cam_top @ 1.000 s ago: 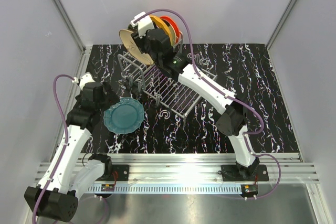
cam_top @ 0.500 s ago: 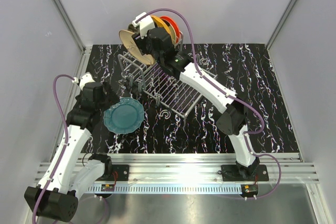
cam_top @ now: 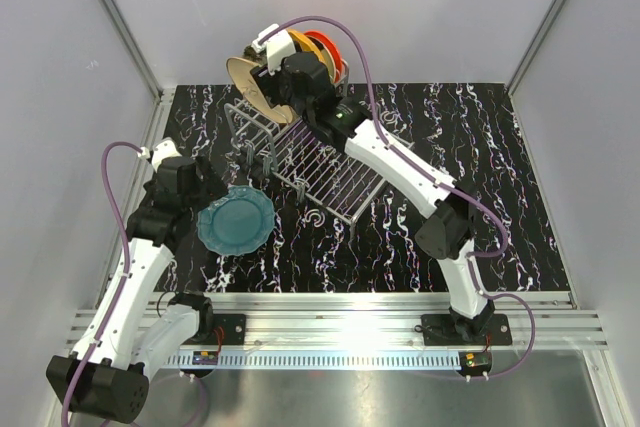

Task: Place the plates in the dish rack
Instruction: Insert the plate into the dish rack

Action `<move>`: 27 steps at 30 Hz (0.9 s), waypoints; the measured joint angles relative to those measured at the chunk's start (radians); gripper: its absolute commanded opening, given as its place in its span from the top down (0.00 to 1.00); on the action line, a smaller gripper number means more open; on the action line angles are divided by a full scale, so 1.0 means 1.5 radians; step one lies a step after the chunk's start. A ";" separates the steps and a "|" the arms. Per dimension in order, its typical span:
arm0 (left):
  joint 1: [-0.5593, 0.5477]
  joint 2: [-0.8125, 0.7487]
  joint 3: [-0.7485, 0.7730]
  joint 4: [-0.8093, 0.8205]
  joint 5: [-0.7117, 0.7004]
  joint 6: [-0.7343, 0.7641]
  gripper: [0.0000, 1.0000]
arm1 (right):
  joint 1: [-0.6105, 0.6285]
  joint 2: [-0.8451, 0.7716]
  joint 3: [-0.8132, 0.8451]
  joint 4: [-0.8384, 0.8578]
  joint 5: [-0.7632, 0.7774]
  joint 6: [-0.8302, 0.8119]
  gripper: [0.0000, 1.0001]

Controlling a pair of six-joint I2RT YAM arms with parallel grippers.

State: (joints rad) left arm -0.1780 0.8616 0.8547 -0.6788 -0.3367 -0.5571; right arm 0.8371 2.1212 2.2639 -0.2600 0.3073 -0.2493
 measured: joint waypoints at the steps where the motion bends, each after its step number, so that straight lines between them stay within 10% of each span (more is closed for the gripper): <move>1: 0.000 0.000 0.000 0.000 0.000 0.000 0.01 | 0.001 -0.006 -0.004 -0.001 -0.003 -0.001 0.30; 13: 0.000 0.000 0.000 0.000 -0.002 0.002 0.01 | 0.024 -0.136 -0.091 -0.003 -0.013 0.010 0.24; 27: 0.021 0.004 0.000 -0.005 -0.009 0.006 0.08 | 0.102 -0.428 -0.541 0.063 -0.031 0.214 0.37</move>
State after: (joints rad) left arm -0.1471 0.8669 0.8547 -0.6857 -0.3496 -0.5488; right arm 0.9901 1.4792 1.4525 -0.1650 0.2615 0.0723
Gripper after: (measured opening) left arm 0.948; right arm 0.641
